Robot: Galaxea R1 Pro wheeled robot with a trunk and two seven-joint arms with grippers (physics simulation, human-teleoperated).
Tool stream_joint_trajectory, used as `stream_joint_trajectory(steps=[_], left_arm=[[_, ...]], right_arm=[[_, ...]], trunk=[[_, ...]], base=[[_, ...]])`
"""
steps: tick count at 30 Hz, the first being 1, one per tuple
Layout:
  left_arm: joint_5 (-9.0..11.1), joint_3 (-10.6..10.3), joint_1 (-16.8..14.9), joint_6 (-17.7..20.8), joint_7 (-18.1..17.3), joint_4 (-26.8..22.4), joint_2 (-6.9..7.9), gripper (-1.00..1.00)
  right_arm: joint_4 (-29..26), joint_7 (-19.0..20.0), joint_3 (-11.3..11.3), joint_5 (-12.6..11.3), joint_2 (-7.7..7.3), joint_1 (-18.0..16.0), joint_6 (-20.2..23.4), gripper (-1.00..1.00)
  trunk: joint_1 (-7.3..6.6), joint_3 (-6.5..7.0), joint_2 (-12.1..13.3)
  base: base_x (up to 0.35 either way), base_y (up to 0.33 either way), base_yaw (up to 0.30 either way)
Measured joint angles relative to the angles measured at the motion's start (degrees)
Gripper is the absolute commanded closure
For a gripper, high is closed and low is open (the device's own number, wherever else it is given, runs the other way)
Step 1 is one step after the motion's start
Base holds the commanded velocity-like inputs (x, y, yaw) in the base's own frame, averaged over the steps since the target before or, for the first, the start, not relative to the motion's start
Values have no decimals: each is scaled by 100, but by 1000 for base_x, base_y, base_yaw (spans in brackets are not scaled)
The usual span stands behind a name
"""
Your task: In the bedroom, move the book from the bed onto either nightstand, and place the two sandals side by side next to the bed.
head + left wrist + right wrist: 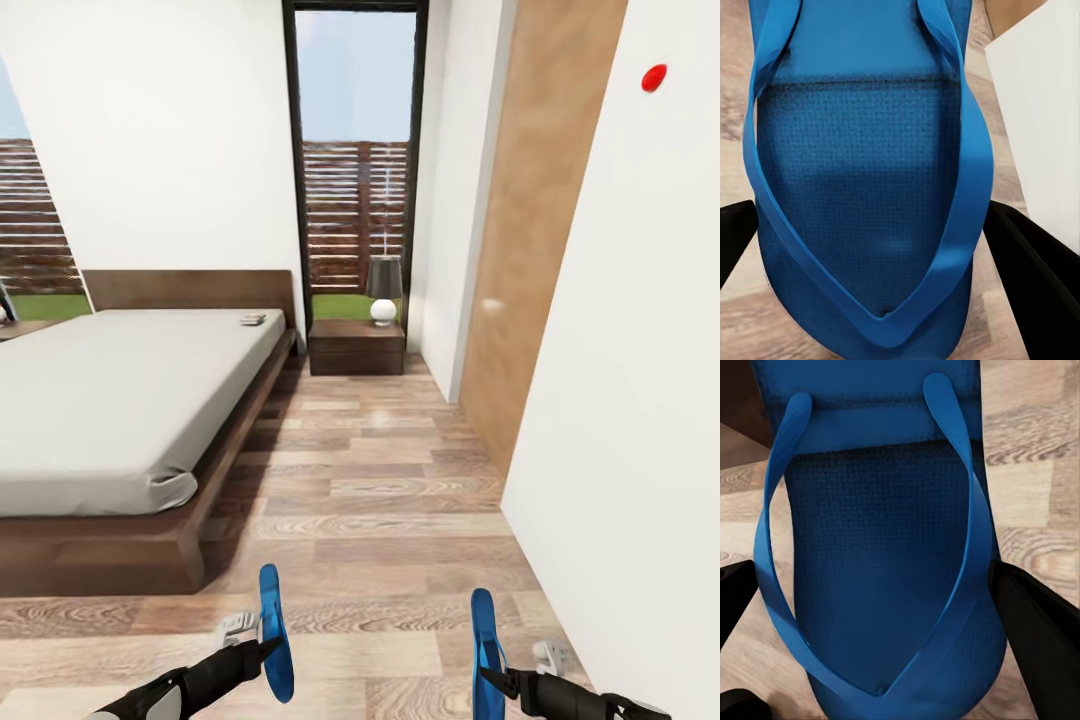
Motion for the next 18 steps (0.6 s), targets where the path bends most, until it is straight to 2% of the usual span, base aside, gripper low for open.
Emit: stream_joint_trajectory(steps=[18], left_arm=[[0, 0, 0, 0, -1, 4, 0, 100]], right_arm=[[0, -7, 0, 0, 0, 0, 0, 100]], trunk=[[0, 0, 0]], base=[[323, 0, 0]])
